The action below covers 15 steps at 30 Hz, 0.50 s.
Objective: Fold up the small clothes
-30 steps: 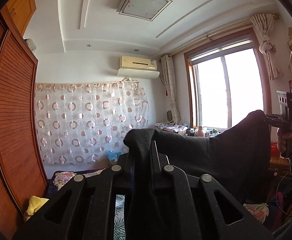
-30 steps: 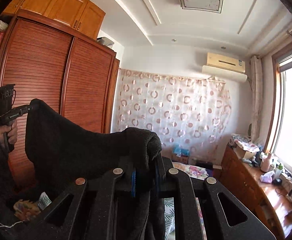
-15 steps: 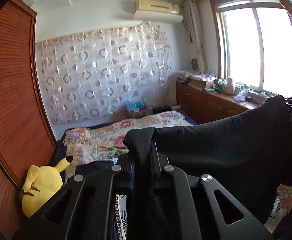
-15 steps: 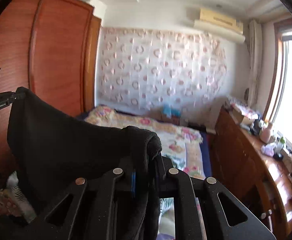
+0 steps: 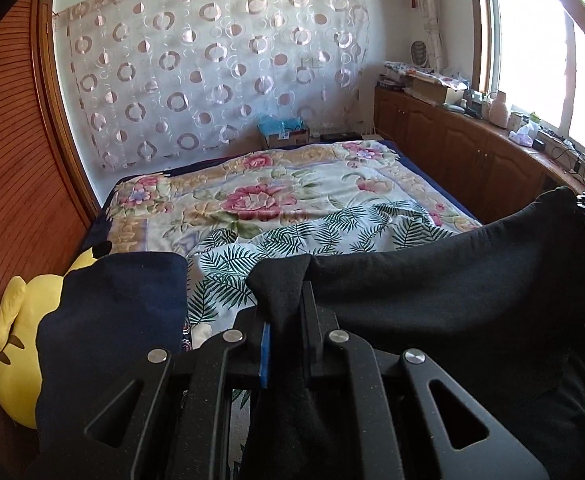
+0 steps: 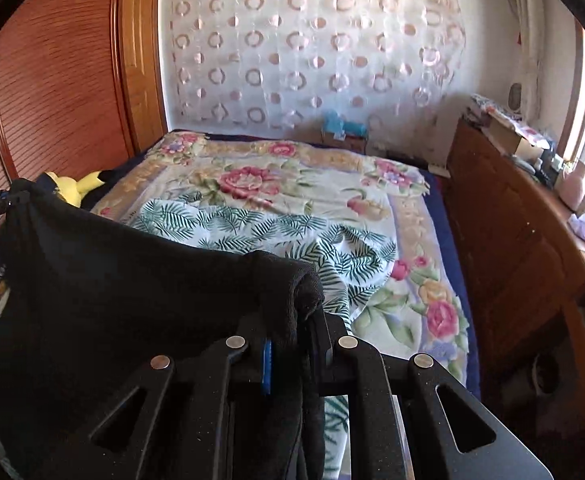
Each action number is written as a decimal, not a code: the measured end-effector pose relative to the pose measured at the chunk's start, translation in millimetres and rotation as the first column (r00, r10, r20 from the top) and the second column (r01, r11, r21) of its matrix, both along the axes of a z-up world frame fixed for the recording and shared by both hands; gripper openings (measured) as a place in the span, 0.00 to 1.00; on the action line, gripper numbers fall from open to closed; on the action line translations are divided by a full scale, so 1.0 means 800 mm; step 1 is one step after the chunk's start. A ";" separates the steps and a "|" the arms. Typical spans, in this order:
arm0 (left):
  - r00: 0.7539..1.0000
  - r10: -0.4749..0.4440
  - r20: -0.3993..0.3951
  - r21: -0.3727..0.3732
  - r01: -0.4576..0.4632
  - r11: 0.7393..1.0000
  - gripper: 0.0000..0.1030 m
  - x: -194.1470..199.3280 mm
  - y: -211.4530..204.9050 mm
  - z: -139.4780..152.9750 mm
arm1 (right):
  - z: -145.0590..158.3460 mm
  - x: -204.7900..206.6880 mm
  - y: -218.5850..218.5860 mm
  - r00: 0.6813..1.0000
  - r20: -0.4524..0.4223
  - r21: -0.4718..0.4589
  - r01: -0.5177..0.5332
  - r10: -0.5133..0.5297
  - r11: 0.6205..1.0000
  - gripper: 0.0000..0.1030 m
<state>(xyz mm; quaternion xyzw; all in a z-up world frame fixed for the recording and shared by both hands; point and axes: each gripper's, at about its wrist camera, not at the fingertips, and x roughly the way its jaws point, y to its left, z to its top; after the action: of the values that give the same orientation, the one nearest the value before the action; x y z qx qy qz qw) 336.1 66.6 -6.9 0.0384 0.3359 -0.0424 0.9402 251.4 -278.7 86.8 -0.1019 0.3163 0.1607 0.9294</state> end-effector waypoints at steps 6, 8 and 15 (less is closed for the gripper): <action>0.999 0.009 -0.031 -0.012 -0.010 1.000 0.22 -0.001 -0.001 -0.018 | 0.011 0.021 -0.009 0.999 -0.041 0.016 0.031 -0.030 0.999 0.28; 1.000 -0.004 -0.022 -0.010 0.004 1.000 0.31 -0.013 -0.006 -0.017 | 0.013 0.017 -0.010 0.998 -0.029 0.005 0.054 -0.054 0.999 0.33; 0.998 -0.068 -0.015 -0.058 0.067 0.996 0.73 -0.058 -0.016 -0.009 | -0.001 -0.042 -0.027 0.999 -0.027 0.060 0.047 -0.046 0.997 0.40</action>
<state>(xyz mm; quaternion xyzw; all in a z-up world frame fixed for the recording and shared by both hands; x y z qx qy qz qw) 290.1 54.2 -14.5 0.0223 0.3408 -0.0842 0.9361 218.2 -300.4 85.9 -0.0644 0.3253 0.1499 0.9314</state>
